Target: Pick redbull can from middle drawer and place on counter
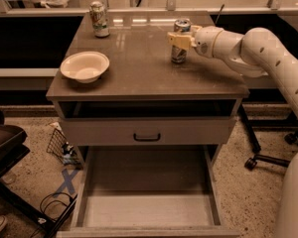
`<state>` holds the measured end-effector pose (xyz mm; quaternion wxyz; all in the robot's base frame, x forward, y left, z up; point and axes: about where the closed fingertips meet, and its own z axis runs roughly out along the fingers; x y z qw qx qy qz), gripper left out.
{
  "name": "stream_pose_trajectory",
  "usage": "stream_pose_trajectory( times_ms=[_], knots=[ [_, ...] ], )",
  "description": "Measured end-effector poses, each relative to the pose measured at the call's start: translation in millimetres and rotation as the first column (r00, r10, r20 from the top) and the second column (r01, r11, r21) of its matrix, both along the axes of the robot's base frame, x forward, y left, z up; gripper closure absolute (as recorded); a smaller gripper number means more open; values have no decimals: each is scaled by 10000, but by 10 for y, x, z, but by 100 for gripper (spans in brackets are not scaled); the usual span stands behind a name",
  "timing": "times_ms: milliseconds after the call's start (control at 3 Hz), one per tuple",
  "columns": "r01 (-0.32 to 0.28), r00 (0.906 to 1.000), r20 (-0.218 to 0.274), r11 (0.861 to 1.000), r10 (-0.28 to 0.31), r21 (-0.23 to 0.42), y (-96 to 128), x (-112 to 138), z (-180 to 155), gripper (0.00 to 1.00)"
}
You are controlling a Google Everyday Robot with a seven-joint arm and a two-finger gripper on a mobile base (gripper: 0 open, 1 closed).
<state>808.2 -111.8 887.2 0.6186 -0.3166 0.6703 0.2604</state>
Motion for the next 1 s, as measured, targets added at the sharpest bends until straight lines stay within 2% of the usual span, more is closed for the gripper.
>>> stream_pose_trajectory(
  times_ms=[1000],
  knots=[
    [-45, 10000, -9, 10000, 45, 8, 34, 3, 69, 30]
  ],
)
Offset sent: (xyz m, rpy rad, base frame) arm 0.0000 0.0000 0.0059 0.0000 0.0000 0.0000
